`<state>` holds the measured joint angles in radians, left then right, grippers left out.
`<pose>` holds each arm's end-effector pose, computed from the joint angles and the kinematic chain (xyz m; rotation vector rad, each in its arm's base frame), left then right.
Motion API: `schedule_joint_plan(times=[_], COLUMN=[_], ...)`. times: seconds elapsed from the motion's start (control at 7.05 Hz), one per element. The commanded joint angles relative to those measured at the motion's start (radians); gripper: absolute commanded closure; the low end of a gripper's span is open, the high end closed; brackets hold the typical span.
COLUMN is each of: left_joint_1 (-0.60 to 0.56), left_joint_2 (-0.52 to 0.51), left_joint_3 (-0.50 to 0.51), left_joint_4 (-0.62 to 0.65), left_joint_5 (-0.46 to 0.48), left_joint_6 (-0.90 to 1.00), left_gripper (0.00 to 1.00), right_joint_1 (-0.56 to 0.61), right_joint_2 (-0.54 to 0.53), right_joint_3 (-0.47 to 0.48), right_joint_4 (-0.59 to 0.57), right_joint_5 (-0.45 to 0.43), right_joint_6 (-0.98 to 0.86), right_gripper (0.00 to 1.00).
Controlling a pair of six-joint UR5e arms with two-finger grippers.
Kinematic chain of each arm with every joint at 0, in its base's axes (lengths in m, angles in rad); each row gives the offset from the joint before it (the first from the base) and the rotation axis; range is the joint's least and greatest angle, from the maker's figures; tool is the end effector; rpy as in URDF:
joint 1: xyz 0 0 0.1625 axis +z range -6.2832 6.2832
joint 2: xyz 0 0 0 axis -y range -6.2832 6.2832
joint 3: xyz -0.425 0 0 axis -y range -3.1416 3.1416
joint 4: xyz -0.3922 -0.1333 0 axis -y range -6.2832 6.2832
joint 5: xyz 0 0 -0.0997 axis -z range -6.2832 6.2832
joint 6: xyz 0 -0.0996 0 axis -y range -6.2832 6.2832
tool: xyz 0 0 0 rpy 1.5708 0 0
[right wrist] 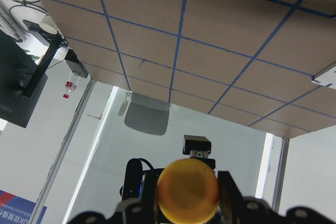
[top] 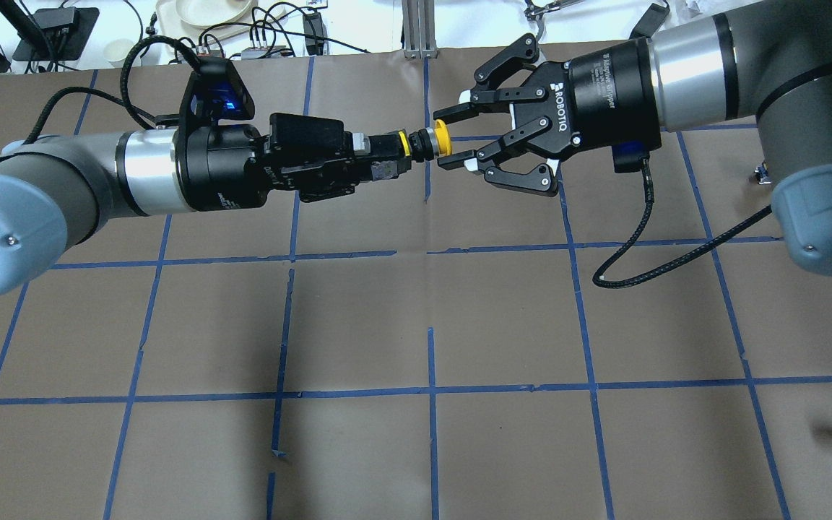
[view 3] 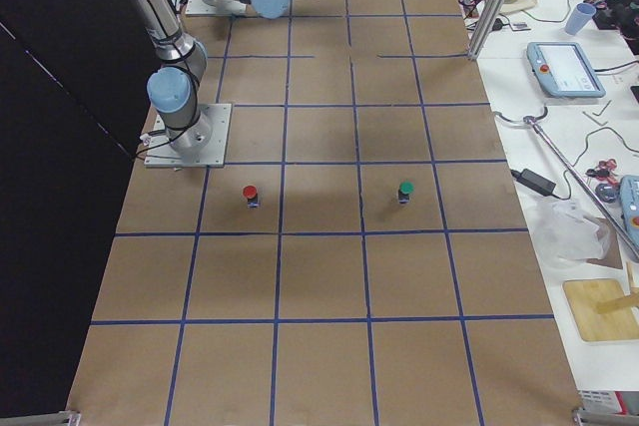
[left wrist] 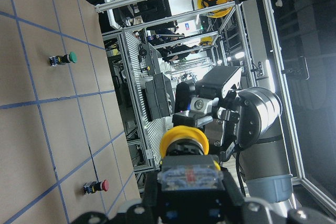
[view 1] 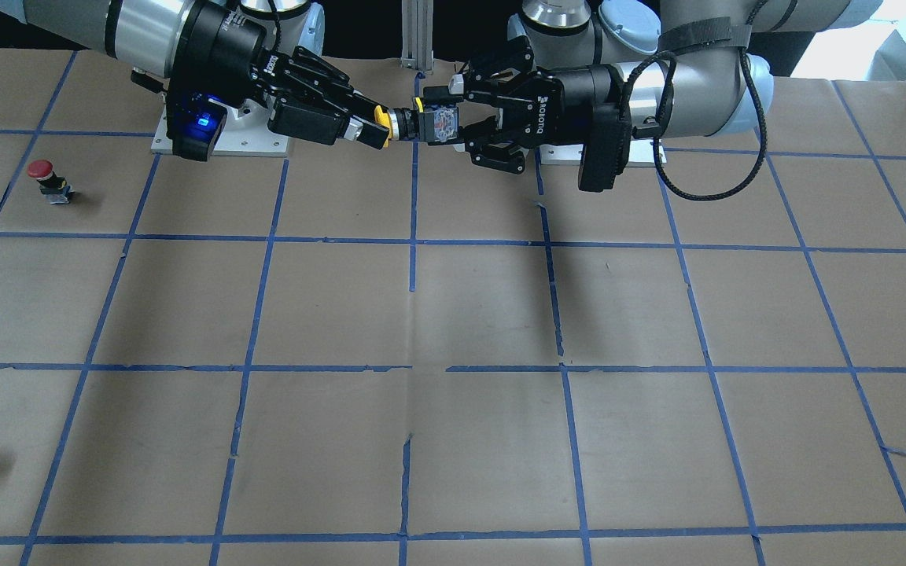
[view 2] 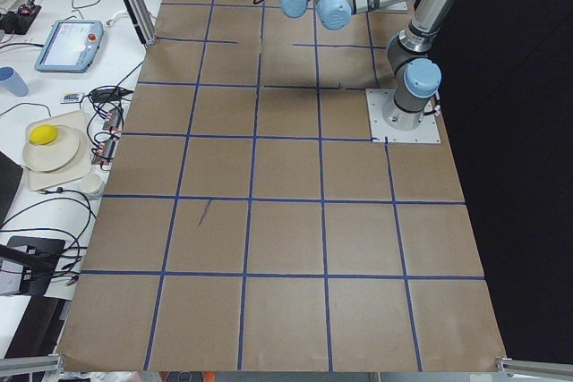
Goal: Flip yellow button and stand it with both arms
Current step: 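Open the left gripper and pull the right gripper away holding the button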
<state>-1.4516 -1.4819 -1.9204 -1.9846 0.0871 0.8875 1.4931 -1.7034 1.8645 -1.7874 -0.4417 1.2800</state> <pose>-0.1817 -0.4384 0.4157 -0.1202 -1.6386 0.2110 0.1891 -0.4489 0.4839 1.2800 1.6450 0.6988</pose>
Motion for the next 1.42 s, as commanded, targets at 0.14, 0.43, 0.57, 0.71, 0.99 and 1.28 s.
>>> schedule_joint_plan(times=[0.14,0.43,0.57,0.71,0.99,1.28], left_joint_1=[0.000,0.000,0.000,0.002,0.002,-0.001], left_joint_2=[0.000,-0.003,-0.014,-0.012,-0.015,-0.023], left_joint_3=[0.000,0.004,0.009,0.023,0.024,0.024], left_joint_4=[0.001,0.004,0.004,0.019,0.184,0.362], left_joint_5=[0.005,0.010,0.090,0.188,0.334,0.493], left_joint_6=[-0.002,0.002,-0.002,-0.021,-0.211,-0.390], left_gripper=[0.00,0.00,0.00,0.00,0.00,0.00], right_joint_1=[-0.008,-0.071,-0.106,-0.125,-0.132,-0.233], right_joint_2=[0.002,-0.005,-0.012,-0.012,-0.010,-0.002], right_joint_3=[-0.010,-0.014,-0.014,-0.016,-0.013,0.002], right_joint_4=[-0.001,-0.009,-0.003,-0.001,0.020,0.043], right_joint_5=[-0.008,-0.117,-0.190,-0.307,-0.554,-0.754], right_joint_6=[-0.001,-0.045,-0.133,-0.239,-0.467,-0.713], right_gripper=[0.90,0.91,0.91,0.91,0.91,0.91])
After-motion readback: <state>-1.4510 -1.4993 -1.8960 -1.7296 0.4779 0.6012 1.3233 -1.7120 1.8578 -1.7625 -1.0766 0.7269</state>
